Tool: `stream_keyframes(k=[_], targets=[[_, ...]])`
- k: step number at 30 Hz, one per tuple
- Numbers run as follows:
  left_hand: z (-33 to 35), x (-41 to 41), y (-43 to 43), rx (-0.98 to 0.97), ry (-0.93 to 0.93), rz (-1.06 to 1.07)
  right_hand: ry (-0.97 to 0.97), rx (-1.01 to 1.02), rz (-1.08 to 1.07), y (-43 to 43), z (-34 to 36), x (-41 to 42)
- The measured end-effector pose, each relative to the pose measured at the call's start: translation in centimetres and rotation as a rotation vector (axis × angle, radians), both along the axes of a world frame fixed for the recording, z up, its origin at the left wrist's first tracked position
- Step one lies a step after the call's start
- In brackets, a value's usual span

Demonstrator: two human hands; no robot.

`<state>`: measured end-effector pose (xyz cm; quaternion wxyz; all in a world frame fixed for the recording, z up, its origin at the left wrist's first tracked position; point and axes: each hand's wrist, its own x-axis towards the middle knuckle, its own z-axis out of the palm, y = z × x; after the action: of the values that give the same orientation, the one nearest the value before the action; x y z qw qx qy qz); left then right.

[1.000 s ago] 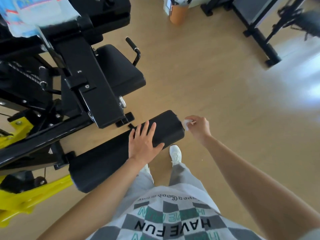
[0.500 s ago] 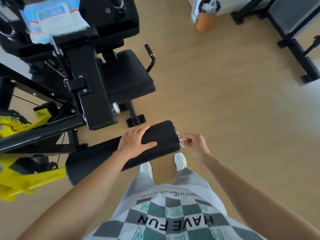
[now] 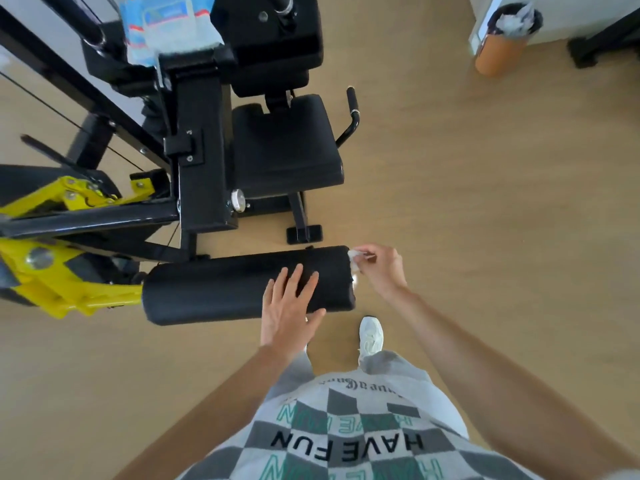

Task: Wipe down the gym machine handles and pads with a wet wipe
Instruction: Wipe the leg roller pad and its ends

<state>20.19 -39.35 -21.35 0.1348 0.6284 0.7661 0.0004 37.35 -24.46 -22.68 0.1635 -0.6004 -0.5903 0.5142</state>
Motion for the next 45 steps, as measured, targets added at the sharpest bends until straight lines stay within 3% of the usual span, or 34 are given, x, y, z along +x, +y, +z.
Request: stream_keyframes(k=[5,15,24,33,40,45], targets=[[-0.8,1.4,0.1,0.023,-0.081,0.12,0.08,0.011,0.024,-2.3,-0.4,0.5],[-1.0,0.8,0.0,0.043,-0.086,0.079,0.07,-0.08,0.169,-5.0,-1.0,3.5],[-0.8,2.0,-1.1,-0.001,0.054,0.133,0.067,0.002,-0.014,-1.4,0.7,2.3],[-1.9,2.3,-1.8,0.035,0.045,0.099,0.077,-0.055,0.148,-4.7,-0.6,3.0],[-1.3,-0.1,3.5,-0.094,-0.023,0.094,-0.055,-0.123,0.307,-4.6,-1.2,4.2],[-0.7,-1.4,6.5,-0.156,-0.017,0.071,-0.014,-0.056,0.1,-1.8,0.0,4.0]])
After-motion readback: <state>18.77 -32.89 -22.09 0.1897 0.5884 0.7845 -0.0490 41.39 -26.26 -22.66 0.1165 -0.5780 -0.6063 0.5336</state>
